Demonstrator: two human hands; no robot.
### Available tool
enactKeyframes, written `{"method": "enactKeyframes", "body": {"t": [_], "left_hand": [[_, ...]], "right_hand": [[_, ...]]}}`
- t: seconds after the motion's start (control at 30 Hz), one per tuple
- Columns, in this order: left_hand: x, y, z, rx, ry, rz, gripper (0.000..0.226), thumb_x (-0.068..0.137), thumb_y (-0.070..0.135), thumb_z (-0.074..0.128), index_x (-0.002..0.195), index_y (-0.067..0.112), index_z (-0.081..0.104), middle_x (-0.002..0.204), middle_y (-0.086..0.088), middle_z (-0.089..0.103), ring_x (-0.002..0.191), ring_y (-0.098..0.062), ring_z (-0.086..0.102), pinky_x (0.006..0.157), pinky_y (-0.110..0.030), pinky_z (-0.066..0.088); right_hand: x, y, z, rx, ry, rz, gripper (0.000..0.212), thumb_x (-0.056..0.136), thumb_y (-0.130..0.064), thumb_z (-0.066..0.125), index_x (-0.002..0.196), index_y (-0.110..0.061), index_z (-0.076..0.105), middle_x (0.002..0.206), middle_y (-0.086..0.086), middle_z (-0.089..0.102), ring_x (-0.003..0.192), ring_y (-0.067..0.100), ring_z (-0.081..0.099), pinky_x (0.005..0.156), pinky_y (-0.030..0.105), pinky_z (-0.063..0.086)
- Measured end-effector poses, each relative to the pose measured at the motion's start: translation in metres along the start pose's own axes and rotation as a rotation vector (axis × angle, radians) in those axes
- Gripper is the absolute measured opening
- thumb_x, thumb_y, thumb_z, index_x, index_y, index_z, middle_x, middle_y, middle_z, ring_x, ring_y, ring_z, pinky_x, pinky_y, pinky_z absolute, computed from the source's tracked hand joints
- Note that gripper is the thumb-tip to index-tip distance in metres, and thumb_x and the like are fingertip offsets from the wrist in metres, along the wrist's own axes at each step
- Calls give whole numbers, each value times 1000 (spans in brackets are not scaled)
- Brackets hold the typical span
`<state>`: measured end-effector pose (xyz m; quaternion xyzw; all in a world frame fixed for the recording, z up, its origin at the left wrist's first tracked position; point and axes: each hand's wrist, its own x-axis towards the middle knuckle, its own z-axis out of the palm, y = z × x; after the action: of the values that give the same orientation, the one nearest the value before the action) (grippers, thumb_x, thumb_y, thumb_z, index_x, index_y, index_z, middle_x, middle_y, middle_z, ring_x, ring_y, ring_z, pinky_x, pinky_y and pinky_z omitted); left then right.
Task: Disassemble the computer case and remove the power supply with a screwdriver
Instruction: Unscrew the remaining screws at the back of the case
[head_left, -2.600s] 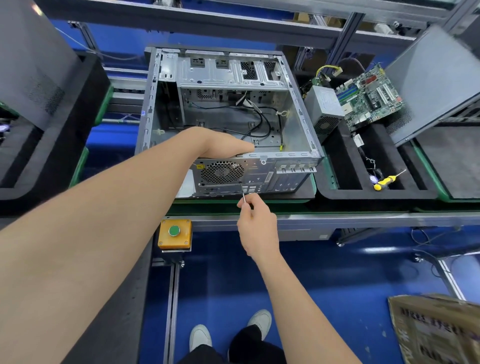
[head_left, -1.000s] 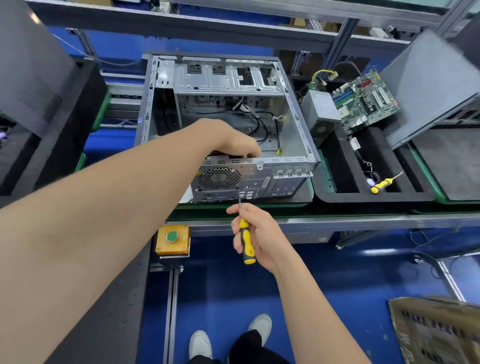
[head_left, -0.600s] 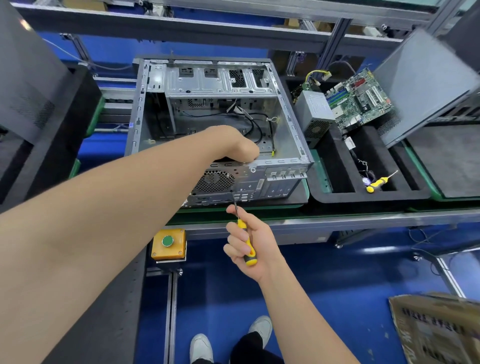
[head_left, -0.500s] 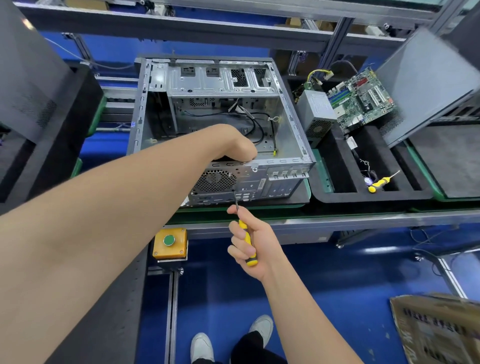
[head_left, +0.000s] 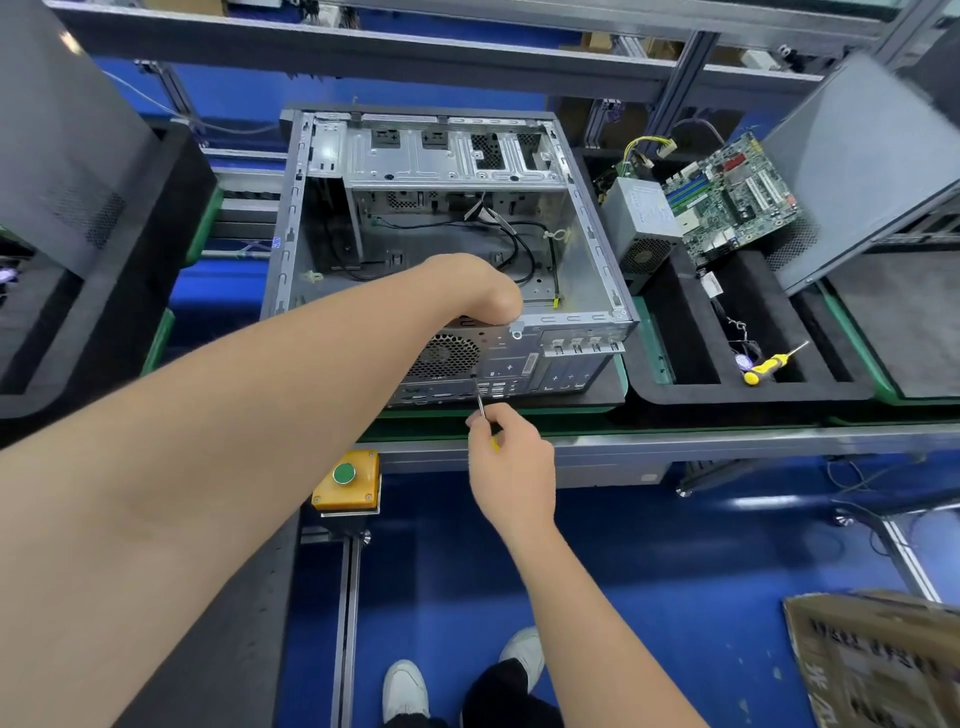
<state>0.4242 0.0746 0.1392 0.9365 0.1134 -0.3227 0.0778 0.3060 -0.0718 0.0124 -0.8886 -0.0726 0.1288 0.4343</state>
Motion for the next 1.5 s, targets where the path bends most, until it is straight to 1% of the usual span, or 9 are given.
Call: {"method": "enactKeyframes", "body": {"t": [0.13, 0.37, 0.73, 0.8, 0.87, 1.0, 1.1, 1.2, 1.5], "left_hand": [[-5, 3, 2, 27, 33, -24, 48, 106, 24, 26, 150, 16, 45, 156, -8, 43, 132, -32, 50, 110, -48, 41], [-6, 0, -1, -18, -43, -1, 30, 104, 24, 28, 120, 15, 53, 124, -12, 60, 84, -27, 50, 79, -39, 43], [-13, 3, -2, -160, -74, -25, 50, 106, 27, 25, 152, 8, 35, 141, -19, 50, 115, -38, 57, 96, -46, 47], [-15, -2, -4, -269, -133, 22, 47, 104, 34, 27, 126, 7, 59, 123, 12, 28, 90, -31, 61, 83, -43, 46], [-20, -11, -7, -373, -221, 43, 46, 97, 54, 33, 95, 15, 57, 91, 3, 42, 74, -23, 50, 75, -40, 39], [-30, -38, 0, -343, -291, 134, 117, 57, 98, 57, 154, 37, 34, 162, 8, 30, 151, -25, 25, 120, -57, 20], [-27, -53, 13, -156, -75, 206, 82, 70, 61, 83, 127, 9, 56, 121, -5, 63, 109, -29, 61, 95, -45, 50], [-23, -57, 21, -74, 58, 219, 38, 74, 28, 80, 96, 7, 56, 79, -6, 55, 65, -25, 51, 59, -37, 40], [-27, -58, 21, -172, 19, 194, 53, 71, 22, 76, 119, 4, 61, 114, -14, 64, 99, -33, 64, 83, -45, 53]], "right_hand": [[13, 11, -15, 688, -383, 289, 37, 104, -32, 44, 96, -25, 80, 69, 7, 60, 47, 20, 50, 51, 29, 43], [9, 26, -12, 1301, -676, 395, 25, 111, -27, 52, 114, -11, 71, 72, 5, 59, 33, 10, 37, 33, 22, 31], [-8, 3, -2, -455, 104, -162, 14, 110, -25, 42, 109, -26, 55, 71, -6, 57, 64, 29, 51, 58, 37, 36], [-9, 3, 0, -293, 99, -114, 17, 110, -28, 44, 110, -28, 61, 72, -6, 61, 67, 28, 56, 59, 39, 43], [-6, 4, -6, -60, 47, -72, 20, 108, -28, 47, 110, -30, 67, 71, -4, 67, 69, 22, 61, 62, 40, 52], [4, 7, -14, 77, -41, -41, 19, 106, -29, 50, 108, -32, 69, 70, -5, 73, 75, 5, 64, 62, 20, 49], [5, 10, -12, 132, -67, -32, 21, 105, -26, 49, 105, -34, 68, 70, -7, 74, 63, 8, 62, 55, 20, 46], [5, 12, -9, 385, -177, 91, 30, 106, -24, 44, 106, -29, 73, 73, 3, 73, 44, 16, 48, 47, 28, 41], [10, 22, -11, 1507, -693, 473, 23, 103, -17, 58, 114, -2, 73, 70, 2, 57, 33, 6, 39, 30, 19, 33]]}}
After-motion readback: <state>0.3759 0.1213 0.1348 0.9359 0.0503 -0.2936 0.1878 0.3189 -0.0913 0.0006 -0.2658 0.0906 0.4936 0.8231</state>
